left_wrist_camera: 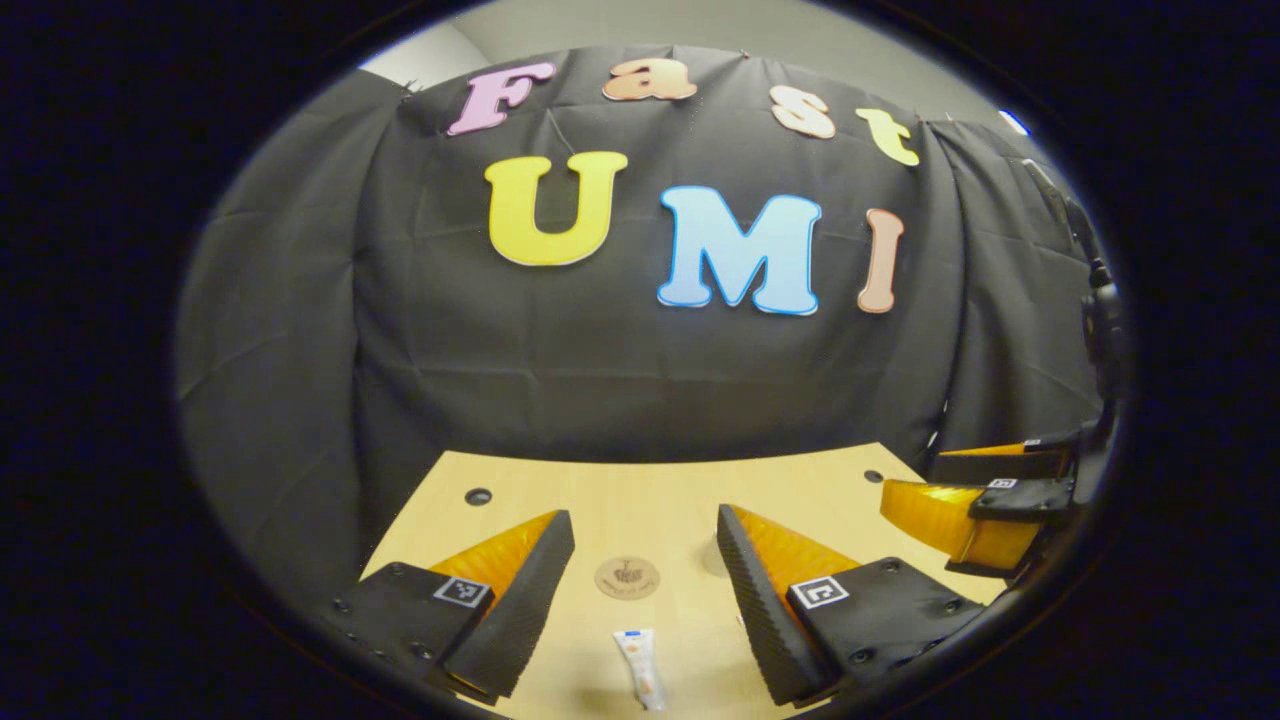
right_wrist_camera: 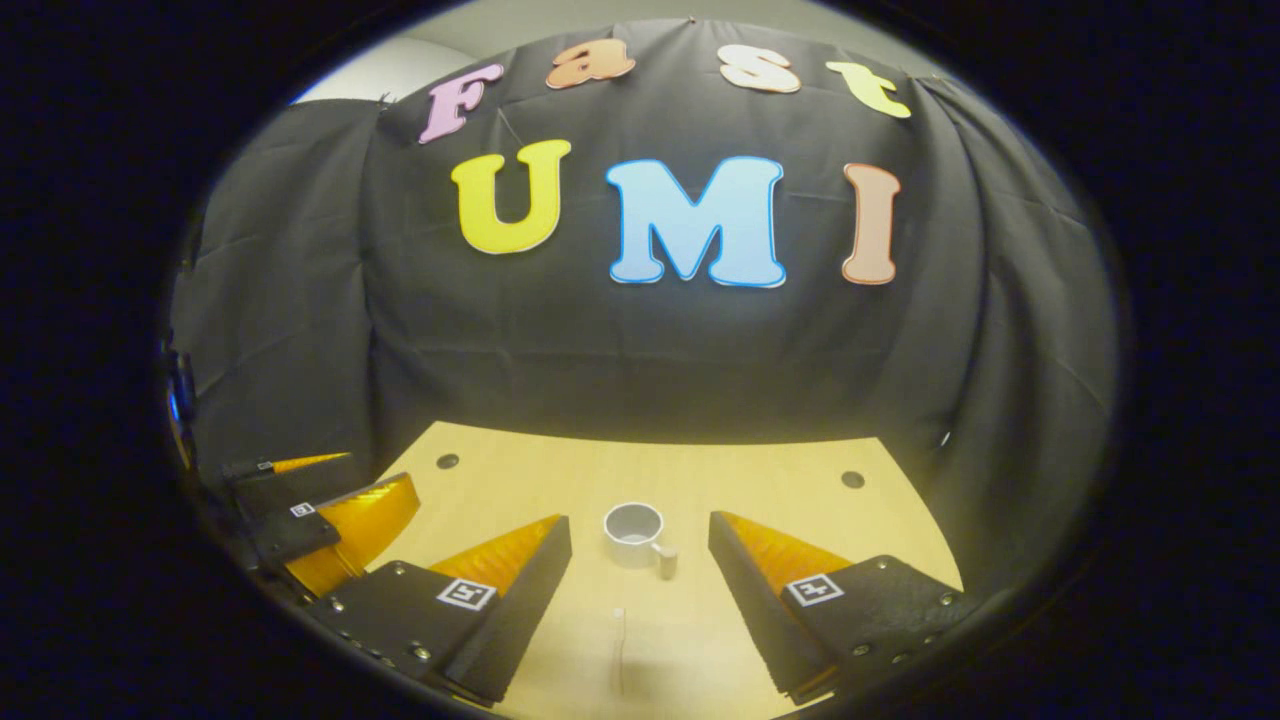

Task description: Put the toothbrush and toothpaste on the desktop into the cup, then pick up the cup and place it on the coaster on the desktop.

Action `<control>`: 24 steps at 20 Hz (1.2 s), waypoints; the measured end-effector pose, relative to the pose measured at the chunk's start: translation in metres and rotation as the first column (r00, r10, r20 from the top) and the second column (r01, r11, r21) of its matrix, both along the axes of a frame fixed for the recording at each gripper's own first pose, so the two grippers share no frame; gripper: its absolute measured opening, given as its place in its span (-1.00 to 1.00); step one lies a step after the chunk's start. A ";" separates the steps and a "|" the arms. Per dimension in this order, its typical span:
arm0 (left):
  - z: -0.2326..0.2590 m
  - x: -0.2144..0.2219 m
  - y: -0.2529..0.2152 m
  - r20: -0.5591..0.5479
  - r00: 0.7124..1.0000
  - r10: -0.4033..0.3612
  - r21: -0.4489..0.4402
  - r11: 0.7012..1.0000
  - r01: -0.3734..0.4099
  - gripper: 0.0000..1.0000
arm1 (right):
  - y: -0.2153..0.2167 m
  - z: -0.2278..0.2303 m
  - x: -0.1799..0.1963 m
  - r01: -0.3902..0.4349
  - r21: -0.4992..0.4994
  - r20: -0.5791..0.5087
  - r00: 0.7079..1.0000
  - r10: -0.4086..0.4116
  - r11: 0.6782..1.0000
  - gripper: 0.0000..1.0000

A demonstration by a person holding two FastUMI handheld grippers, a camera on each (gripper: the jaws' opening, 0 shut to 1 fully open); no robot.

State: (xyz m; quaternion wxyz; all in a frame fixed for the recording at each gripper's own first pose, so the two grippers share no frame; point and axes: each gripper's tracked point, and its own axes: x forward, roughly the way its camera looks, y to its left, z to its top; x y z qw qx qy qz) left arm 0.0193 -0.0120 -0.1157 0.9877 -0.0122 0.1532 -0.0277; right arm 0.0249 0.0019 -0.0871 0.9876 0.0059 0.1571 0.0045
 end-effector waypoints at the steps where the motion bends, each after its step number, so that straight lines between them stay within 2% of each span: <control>1: -0.008 0.001 -0.001 -0.019 1.000 0.000 0.001 1.000 0.000 0.87 | 0.001 -0.007 0.001 -0.002 0.001 -0.017 1.000 0.002 1.000 0.79; 7: -0.070 0.001 -0.009 -0.157 0.987 -0.040 0.040 0.998 0.047 0.86 | 0.008 -0.054 0.007 -0.020 0.003 -0.166 0.986 0.020 1.000 0.80; 14: -0.136 -0.005 -0.015 -0.318 0.947 -0.045 0.017 0.998 0.054 0.86 | 0.012 -0.108 0.007 -0.030 0.018 -0.314 0.949 0.034 0.999 0.80; 24: -0.233 -0.021 -0.006 -0.567 0.823 -0.039 -0.025 0.999 0.030 0.87 | 0.019 -0.189 0.007 -0.047 0.039 -0.511 0.857 0.060 0.998 0.83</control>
